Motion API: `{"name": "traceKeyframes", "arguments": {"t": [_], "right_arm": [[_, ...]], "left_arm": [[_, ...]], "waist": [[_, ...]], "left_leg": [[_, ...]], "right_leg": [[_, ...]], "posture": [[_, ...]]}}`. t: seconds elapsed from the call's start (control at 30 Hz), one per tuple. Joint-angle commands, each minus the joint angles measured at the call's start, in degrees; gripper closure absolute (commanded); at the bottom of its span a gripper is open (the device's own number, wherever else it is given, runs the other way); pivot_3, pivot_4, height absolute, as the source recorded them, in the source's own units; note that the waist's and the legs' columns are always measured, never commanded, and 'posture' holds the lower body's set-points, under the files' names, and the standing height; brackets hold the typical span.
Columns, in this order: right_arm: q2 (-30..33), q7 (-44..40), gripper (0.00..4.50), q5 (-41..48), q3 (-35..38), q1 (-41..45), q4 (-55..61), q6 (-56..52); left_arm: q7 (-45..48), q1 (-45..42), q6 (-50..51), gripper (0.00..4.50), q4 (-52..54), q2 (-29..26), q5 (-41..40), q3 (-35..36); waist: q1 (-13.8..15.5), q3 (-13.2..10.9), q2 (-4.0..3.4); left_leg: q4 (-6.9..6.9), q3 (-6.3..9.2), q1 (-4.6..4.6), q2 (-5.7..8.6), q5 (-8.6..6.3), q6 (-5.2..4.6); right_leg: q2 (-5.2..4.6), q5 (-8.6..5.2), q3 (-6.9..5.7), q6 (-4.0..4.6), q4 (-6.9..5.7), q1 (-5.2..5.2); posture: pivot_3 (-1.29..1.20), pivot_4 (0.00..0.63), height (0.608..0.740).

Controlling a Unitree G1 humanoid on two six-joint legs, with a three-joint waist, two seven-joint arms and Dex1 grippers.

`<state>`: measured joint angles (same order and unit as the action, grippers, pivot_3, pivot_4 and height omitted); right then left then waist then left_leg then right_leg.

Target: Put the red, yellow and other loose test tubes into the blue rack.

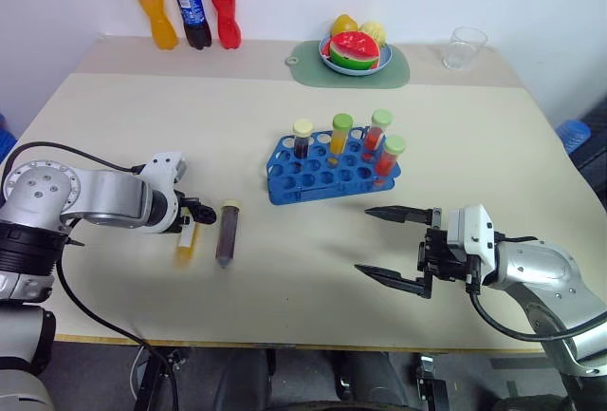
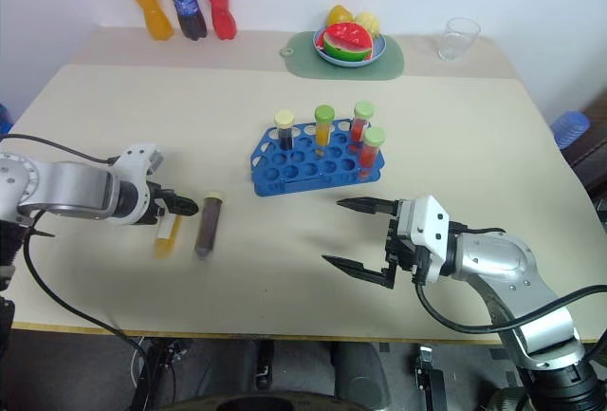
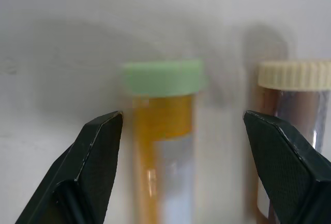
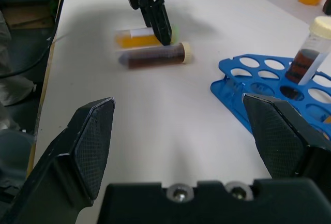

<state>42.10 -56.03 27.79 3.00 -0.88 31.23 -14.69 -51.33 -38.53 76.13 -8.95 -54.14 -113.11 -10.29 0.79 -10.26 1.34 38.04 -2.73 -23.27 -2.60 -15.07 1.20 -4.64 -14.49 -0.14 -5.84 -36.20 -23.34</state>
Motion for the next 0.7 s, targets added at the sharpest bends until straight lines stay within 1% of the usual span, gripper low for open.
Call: {"name": "traceKeyframes", "arguments": {"t": [0.03, 0.17, 0.2, 0.27, 0.3, 0.37, 0.4, 0.47, 0.5, 0.53, 0.57, 0.6, 0.63, 0.7], "right_arm": [[-0.5, 0.6, 0.09, -0.3, 0.2, -0.3, 1.0, 1.2], [-0.6, 0.8, 0.09, -0.9, 0.5, -1.5, 0.7, 2.2], [-0.5, 0.7, 0.09, -0.9, 0.6, -1.7, 0.6, 2.3], [-0.3, 0.6, 0.09, -0.8, 1.1, -2.1, 0.4, 2.6], [-0.1, 0.5, 0.09, -0.8, 1.3, -2.1, 0.1, 2.8], [0.1, 0.3, 0.09, -0.8, 1.7, -2.3, -0.2, 3.1], [0.1, 0.4, 0.09, -0.8, 2.0, -2.2, -0.3, 3.1], [0.1, 0.6, 0.09, -0.4, 2.5, -2.1, -0.3, 2.8], [0.1, 0.7, 0.09, -0.3, 2.6, -2.1, -0.4, 2.7], [0.0, 0.9, 0.09, -0.2, 2.6, -2.0, -0.3, 2.5], [-0.1, 1.1, 0.09, -0.1, 2.7, -1.8, -0.4, 2.3], [-0.2, 1.4, 0.09, -0.1, 2.8, -1.6, -0.5, 2.0], [-0.2, 1.7, 0.09, -0.1, 3.0, -1.4, -0.6, 1.8], [-0.2, 2.1, 0.09, 0.2, 3.6, -1.1, -0.6, 1.4]], "left_arm": [[-4.4, 0.4, -1.2, 1.44, -1.2, 1.7, 0.1, -0.1], [-6.3, 1.3, -0.8, 3.51, -1.1, 3.3, 0.1, 1.1], [-6.6, 1.8, -0.7, 3.7, -0.8, 3.5, 0.1, 1.7], [-5.7, 2.8, -0.6, 3.71, 0.0, 3.4, 0.1, 3.9], [-3.1, 2.9, -0.5, 3.71, 0.9, 2.6, 0.1, 5.9], [1.5, 3.4, -0.1, 3.71, 4.1, -0.2, 0.1, 8.4], [3.5, 4.5, -0.4, 3.71, 6.5, -3.0, 0.1, 10.2], [12.6, 6.7, -0.8, 3.71, 11.3, -6.4, 1.9, 16.5], [16.5, 7.6, -1.0, 3.71, 13.0, -7.5, 2.9, 18.4], [26.9, 8.8, -2.6, 3.71, 17.2, -6.5, 7.4, 22.2], [39.6, 10.3, -8.7, 3.71, 22.5, -2.7, 12.4, 27.2], [50.4, 12.3, -14.9, 3.71, 27.7, -0.6, 18.7, 30.8], [56.7, 14.3, -18.3, 3.71, 31.7, 0.0, 23.9, 32.0], [64.1, 16.7, -20.6, 3.71, 35.0, -0.1, 29.8, 30.5]], "waist": [[0.1, 0.0, -0.02], [0.1, 0.1, -0.07], [0.2, 0.1, -0.08], [0.1, 0.1, -0.08], [0.0, 0.1, -0.08], [0.0, 0.0, -0.03], [-0.1, 0.0, 0.01], [-0.2, -0.1, 0.12], [-0.3, -0.1, 0.14], [-0.2, -0.1, 0.12], [-0.2, -0.1, -0.02], [0.1, -0.1, -0.1], [0.2, -0.1, -0.1], [0.0, 0.0, -0.06]], "left_leg": [[0.01, 0.0, 0.01, 0.01, 0.0, 0.0], [0.02, 0.01, 0.07, 0.04, 0.01, 0.02], [0.02, 0.02, 0.08, 0.06, 0.01, 0.02], [0.02, 0.03, 0.08, 0.1, 0.01, 0.02], [0.02, 0.03, 0.08, 0.1, 0.01, 0.02], [0.02, 0.03, 0.07, 0.09, 0.02, 0.02], [0.02, 0.03, 0.05, 0.09, 0.02, 0.03], [0.0, 0.03, -0.05, 0.07, 0.02, 0.03], [0.0, 0.01, -0.07, 0.02, 0.02, 0.04], [-0.01, 0.0, -0.08, 0.02, 0.02, 0.04], [-0.02, -0.02, -0.08, 0.02, 0.02, 0.04], [-0.04, -0.1, -0.07, 0.04, 0.02, 0.05], [-0.04, -0.13, -0.08, 0.09, 0.03, 0.08], [-0.04, -0.14, -0.09, 0.07, 0.04, 0.12]], "right_leg": [[0.0, 0.0, 0.0, 0.01, 0.0, 0.02], [-0.02, -0.01, 0.0, 0.01, 0.0, 0.1], [-0.03, -0.01, 0.0, 0.01, 0.01, 0.12], [-0.05, -0.01, 0.0, 0.01, 0.02, 0.13], [-0.05, -0.01, 0.0, 0.01, 0.02, 0.13], [-0.04, -0.01, 0.0, 0.01, 0.02, 0.11], [-0.03, -0.01, 0.0, 0.01, 0.02, 0.08], [-0.02, -0.01, 0.0, 0.02, 0.03, -0.04], [0.0, -0.01, -0.01, 0.02, 0.03, -0.07], [0.01, -0.01, -0.01, 0.02, 0.04, -0.09], [0.0, -0.01, -0.01, 0.03, 0.05, -0.09], [-0.02, -0.02, -0.01, 0.04, 0.11, -0.09], [-0.07, -0.02, -0.03, 0.05, 0.17, -0.04], [-0.07, -0.02, -0.03, 0.05, 0.29, -0.01]], "posture": [[0.0, 0.15, 0.74], [0.0, 0.15, 0.74], [0.0, 0.15, 0.74], [0.0, 0.15, 0.74], [0.0, 0.15, 0.74], [0.0, 0.15, 0.74], [0.0, 0.15, 0.74], [0.0, 0.15, 0.74], [0.0, 0.15, 0.74], [0.0, 0.15, 0.74], [0.0, 0.15, 0.74], [0.0, 0.15, 0.74], [0.0, 0.15, 0.74], [0.0, 0.15, 0.74]]}}
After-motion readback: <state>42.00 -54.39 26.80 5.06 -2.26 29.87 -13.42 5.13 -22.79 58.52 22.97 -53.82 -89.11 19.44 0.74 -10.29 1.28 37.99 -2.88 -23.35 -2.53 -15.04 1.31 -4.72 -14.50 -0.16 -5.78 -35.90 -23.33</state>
